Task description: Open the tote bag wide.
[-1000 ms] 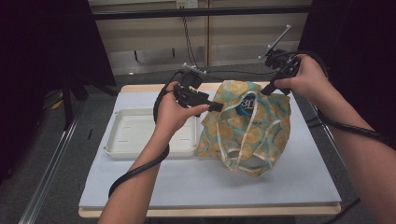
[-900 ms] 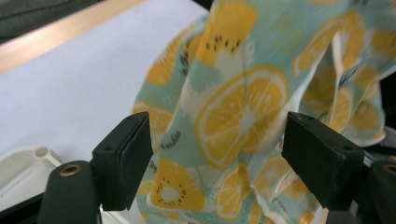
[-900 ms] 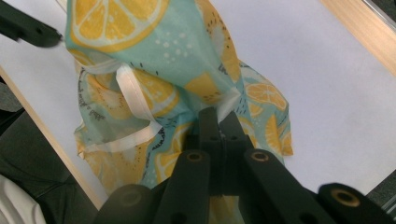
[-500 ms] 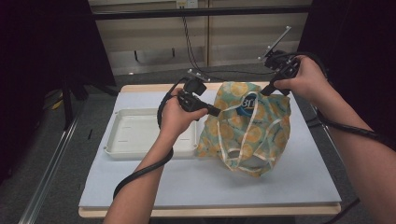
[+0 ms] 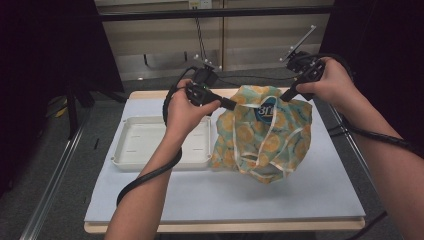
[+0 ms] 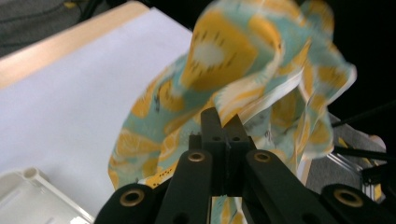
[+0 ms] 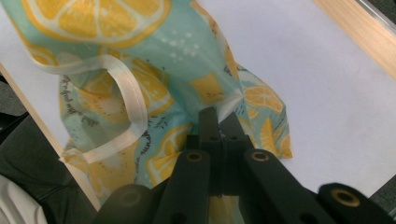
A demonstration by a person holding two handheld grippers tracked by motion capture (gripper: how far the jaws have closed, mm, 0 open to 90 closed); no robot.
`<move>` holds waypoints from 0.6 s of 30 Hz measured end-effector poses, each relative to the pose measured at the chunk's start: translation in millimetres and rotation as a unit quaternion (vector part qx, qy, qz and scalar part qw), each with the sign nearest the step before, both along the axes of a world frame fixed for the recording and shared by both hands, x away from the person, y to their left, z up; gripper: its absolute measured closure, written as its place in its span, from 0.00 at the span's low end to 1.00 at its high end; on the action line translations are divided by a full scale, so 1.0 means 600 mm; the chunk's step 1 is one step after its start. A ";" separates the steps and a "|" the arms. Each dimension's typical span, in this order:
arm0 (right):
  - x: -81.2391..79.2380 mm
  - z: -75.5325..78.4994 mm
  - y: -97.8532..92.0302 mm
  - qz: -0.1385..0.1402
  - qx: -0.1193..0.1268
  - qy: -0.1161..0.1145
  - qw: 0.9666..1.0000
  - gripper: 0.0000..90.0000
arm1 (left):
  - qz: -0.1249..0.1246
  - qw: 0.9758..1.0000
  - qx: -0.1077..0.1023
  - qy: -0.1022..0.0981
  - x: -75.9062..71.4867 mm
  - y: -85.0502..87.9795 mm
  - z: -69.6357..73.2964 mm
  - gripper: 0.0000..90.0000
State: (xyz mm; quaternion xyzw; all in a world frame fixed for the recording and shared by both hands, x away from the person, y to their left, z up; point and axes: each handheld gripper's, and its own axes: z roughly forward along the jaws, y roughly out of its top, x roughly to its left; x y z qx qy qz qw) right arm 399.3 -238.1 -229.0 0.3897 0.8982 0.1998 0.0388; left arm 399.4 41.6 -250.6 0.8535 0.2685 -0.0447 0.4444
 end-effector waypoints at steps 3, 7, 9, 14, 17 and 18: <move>0.004 -0.002 0.002 0.008 -0.001 0.003 1.000 1.00 | 0.000 1.000 -0.006 -0.013 0.005 -0.010 0.031 1.00; 0.007 -0.004 0.004 0.009 0.004 0.007 1.000 1.00 | 0.008 0.999 -0.017 -0.026 0.012 -0.023 0.046 1.00; 0.008 -0.008 0.006 0.011 0.007 0.013 1.000 1.00 | 0.014 0.999 -0.022 -0.031 0.021 -0.038 0.053 1.00; 0.010 -0.012 0.005 0.017 0.006 0.018 1.000 0.99 | 0.015 1.000 -0.006 -0.027 0.039 -0.068 0.041 1.00; 0.009 -0.011 0.004 0.016 0.001 0.013 1.000 0.94 | 0.011 1.000 0.008 -0.022 0.046 -0.075 0.032 1.00; 0.009 -0.009 0.002 0.018 -0.001 0.012 1.000 0.90 | 0.012 1.000 0.010 -0.018 0.049 -0.079 0.027 1.00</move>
